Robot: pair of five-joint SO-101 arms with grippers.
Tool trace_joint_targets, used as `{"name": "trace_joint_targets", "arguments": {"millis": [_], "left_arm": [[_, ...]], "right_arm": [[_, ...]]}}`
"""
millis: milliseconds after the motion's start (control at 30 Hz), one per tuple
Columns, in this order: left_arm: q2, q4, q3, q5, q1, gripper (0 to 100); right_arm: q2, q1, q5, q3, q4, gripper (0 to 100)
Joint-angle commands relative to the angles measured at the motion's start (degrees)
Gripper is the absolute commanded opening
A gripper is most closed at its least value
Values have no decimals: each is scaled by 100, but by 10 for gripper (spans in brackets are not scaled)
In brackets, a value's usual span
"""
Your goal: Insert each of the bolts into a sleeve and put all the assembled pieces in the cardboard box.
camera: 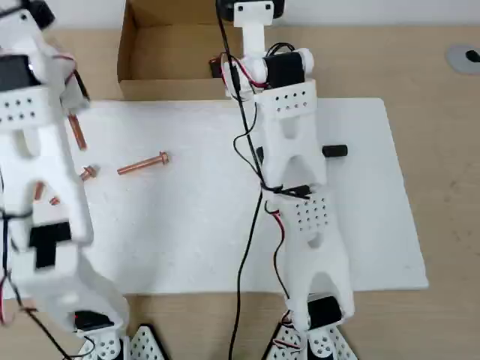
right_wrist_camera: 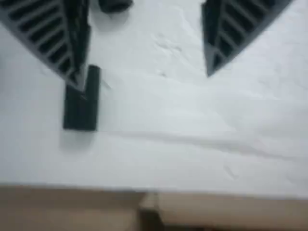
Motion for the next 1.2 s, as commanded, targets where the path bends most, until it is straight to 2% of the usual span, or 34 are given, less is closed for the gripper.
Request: {"name": "trace_joint_targets", "arguments": {"millis": [0, 233, 467, 733, 1167], "left_arm": [[-1587, -360, 993, -18, 114, 10], [-3371, -1732, 3086, -9, 141, 10], [-4963, -2884, 4800, 0, 149, 9], [-5525, -3086, 5442, 9, 141, 9], [-5543, -3086, 5442, 26, 105, 9]], "right_arm": [[-286, 119, -53, 488, 123, 196], [-277, 198, -53, 1622, -211, 196], [-277, 453, -26, 2088, -457, 196], [110, 541, 26, 2053, -545, 196], [514, 523, 1029, 2044, -563, 196]]}}
